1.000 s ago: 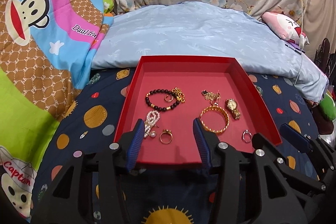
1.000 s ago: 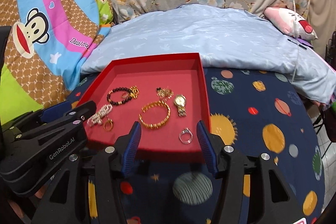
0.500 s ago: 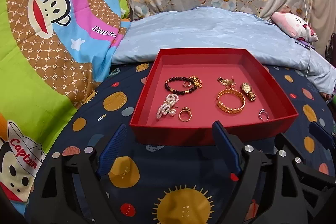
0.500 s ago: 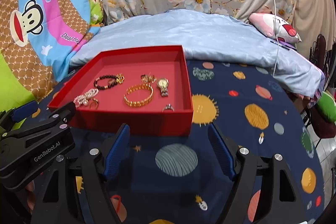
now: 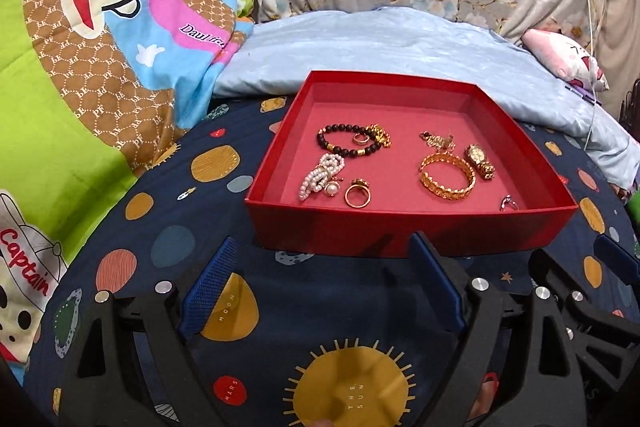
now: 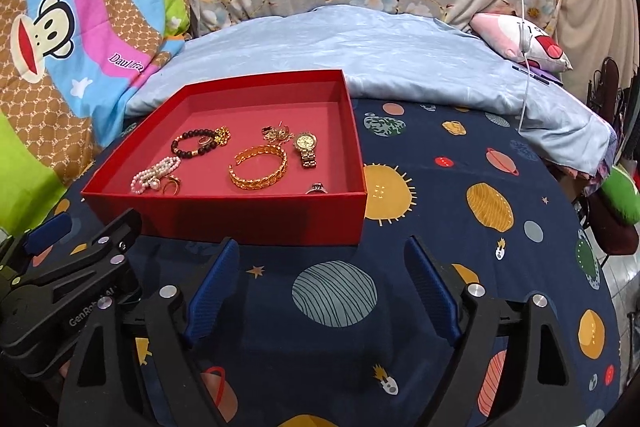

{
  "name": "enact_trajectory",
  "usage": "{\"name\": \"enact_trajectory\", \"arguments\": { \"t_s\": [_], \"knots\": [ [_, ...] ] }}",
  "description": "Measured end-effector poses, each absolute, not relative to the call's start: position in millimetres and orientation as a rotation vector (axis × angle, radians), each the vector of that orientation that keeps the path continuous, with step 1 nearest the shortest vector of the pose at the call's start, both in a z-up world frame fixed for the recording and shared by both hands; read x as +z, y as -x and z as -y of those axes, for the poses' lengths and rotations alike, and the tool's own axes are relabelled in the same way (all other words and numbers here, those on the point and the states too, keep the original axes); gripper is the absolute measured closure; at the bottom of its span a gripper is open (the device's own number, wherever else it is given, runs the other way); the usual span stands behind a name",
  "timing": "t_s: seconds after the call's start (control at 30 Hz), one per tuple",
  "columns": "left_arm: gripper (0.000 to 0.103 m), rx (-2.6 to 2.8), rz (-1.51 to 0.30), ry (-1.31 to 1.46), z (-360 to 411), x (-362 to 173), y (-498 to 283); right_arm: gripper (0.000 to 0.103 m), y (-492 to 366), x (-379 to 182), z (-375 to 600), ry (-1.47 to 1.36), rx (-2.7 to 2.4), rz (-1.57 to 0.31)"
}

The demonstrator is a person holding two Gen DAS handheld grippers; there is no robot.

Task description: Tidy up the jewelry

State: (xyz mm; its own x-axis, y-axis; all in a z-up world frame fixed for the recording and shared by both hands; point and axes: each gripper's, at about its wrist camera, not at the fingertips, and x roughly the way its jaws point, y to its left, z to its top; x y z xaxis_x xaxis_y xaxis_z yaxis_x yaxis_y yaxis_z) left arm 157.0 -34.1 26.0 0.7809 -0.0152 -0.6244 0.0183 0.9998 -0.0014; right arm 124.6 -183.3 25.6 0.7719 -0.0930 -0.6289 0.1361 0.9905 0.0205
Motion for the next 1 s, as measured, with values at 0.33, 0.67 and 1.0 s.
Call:
{"name": "enact_trajectory", "arguments": {
  "t_s": [0.33,0.67,1.0],
  "knots": [
    [0.019,0.006,-0.66,-0.011,34.3,27.7,-154.8,0.018,-123.6,27.2,181.2,-0.056,-0.125,-0.664],
    [0.025,0.013,-0.668,-0.034,37.8,26.5,-155.8,0.018,-123.2,27.4,179.4,-0.045,-0.129,-0.661],
    [0.026,0.012,-0.665,-0.03,36.5,26.4,-156.3,0.018,-122.8,27.6,179.3,-0.045,-0.128,-0.658]
  ]
}}
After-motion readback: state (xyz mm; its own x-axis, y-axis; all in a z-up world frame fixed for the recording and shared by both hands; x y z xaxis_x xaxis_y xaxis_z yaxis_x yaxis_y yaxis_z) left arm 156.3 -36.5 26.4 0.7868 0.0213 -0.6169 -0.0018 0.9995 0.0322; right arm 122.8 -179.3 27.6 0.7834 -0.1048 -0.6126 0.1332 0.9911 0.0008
